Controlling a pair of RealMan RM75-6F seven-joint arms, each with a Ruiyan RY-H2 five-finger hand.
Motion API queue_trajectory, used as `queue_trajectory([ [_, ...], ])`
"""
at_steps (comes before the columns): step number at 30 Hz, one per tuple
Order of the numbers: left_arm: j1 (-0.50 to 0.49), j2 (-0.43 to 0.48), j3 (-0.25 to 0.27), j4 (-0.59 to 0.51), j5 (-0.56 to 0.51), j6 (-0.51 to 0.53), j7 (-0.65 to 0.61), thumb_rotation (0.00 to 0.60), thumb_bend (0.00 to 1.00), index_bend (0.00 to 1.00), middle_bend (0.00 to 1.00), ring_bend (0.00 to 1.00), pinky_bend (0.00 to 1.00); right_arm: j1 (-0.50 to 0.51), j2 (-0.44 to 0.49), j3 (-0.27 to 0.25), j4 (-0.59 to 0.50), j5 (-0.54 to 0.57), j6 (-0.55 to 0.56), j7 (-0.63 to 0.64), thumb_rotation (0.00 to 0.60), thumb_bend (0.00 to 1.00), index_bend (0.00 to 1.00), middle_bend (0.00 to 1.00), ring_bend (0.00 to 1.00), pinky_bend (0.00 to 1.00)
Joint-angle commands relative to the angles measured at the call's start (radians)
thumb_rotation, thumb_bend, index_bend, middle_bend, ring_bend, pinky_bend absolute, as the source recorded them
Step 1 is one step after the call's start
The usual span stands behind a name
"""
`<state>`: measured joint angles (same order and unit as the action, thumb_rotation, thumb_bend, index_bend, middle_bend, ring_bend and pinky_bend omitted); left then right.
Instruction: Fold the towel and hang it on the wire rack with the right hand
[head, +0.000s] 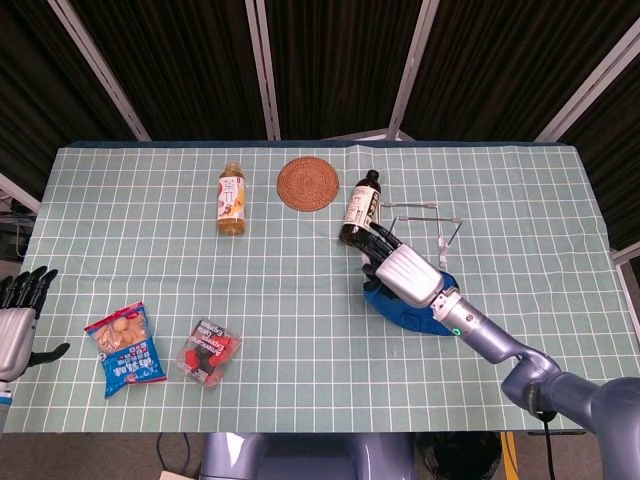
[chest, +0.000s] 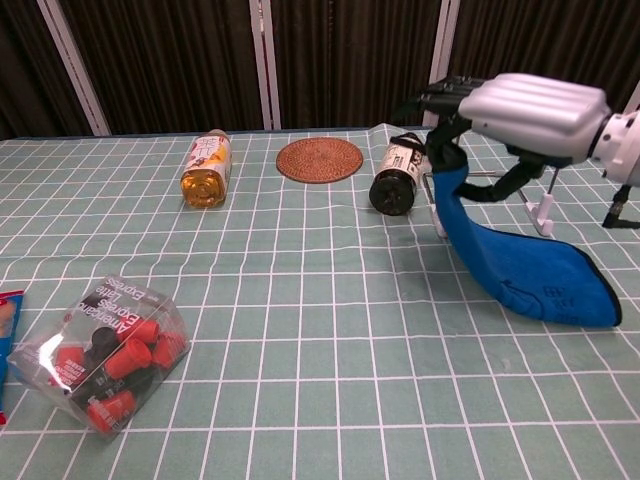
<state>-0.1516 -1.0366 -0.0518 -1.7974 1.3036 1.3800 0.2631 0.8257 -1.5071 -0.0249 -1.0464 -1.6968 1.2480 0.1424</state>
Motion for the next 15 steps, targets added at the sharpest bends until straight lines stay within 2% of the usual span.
queue_trajectory([
  [1,0.007,0.009,0.003,-0.01,0.018,0.014,-0.012,0.6,0.0,0.0,0.0,0.0,0.0,-0.021,0.057,0.047,-0.076,0.054,0.012,-0.032,0.6,0.37,0.71,0.07,0.0,0.0],
  [7,0.023,0.03,0.012,-0.025,0.056,0.039,-0.047,0.6,0.0,0.0,0.0,0.0,0.0,-0.065,0.167,0.121,-0.255,0.146,0.045,-0.078,0.6,0.39,0.72,0.08,0.0,0.0],
  [15,0.045,0.061,0.019,-0.044,0.109,0.08,-0.107,0.6,0.0,0.0,0.0,0.0,0.0,-0.138,0.317,0.191,-0.529,0.227,0.119,-0.238,0.6,0.4,0.73,0.09,0.0,0.0],
])
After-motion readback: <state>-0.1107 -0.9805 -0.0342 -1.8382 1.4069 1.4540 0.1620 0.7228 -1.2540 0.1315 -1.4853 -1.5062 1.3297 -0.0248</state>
